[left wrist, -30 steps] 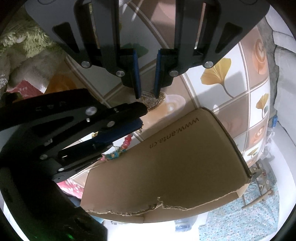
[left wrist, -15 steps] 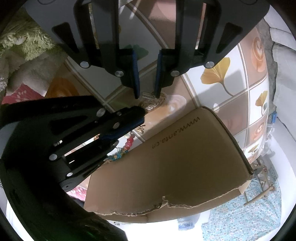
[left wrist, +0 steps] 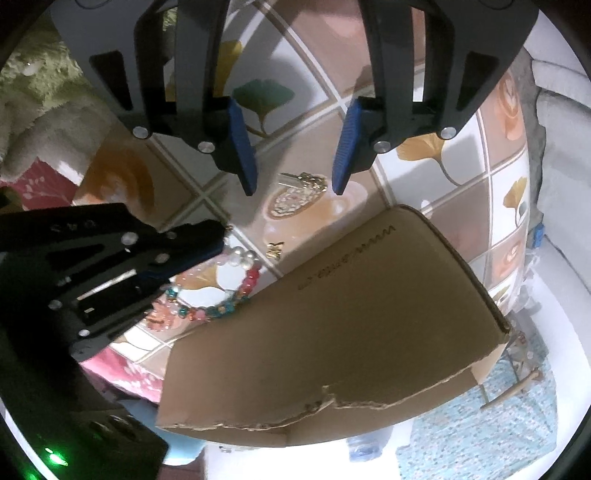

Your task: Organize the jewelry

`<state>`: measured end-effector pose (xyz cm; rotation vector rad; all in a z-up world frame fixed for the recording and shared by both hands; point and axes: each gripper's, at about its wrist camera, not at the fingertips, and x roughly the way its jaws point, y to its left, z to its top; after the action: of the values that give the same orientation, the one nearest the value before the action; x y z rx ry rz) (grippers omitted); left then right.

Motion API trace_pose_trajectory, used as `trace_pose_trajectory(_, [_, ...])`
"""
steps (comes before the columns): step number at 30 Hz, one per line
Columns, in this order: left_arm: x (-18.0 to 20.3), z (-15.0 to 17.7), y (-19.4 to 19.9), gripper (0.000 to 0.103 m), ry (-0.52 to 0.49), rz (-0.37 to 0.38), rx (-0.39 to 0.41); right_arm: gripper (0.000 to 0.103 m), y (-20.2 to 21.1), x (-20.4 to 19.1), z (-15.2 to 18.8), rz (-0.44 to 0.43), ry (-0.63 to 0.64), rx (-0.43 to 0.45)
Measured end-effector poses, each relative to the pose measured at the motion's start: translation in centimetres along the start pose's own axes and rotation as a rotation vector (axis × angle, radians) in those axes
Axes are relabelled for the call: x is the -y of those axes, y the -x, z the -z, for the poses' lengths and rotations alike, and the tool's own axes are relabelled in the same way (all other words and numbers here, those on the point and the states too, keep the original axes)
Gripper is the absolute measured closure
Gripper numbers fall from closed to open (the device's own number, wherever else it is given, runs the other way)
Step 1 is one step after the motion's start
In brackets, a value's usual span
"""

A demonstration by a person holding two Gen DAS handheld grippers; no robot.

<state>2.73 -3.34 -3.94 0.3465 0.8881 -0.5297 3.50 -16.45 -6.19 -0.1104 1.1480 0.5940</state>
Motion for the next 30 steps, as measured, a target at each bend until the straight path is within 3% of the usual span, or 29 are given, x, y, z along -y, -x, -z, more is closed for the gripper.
trace_pose_trajectory(4, [0.1, -0.7, -0.2, 0.064, -0.006, 0.006, -0.007, 0.099, -0.2, -0.2, -0.1, -0.013, -0.004, 0.007])
trace_pose_trajectory(9, [-0.4, -1.6, -0.7, 0.077, -0.009, 0.035, -0.011, 0.099, 0.6, 0.7, 0.4, -0.028, -0.015, 0.016])
trace_pose_trajectory(16, [-0.5, -1.8, -0.9, 0.084, -0.002, 0.040, -0.012, 0.099, 1.7, 1.4, 0.6, -0.044, -0.028, 0.026])
trace_pose_trajectory(21, [0.0, -1.6, -0.7, 0.098, -0.011, 0.030, -0.012, 0.099, 2.7, 2.2, 0.9, -0.049, -0.033, 0.031])
trace_pose_trajectory(30, [0.4, -1.1, -0.5, 0.099, -0.006, 0.017, -0.010, 0.099, 3.2, 1.8, 1.0, -0.042, -0.037, 0.044])
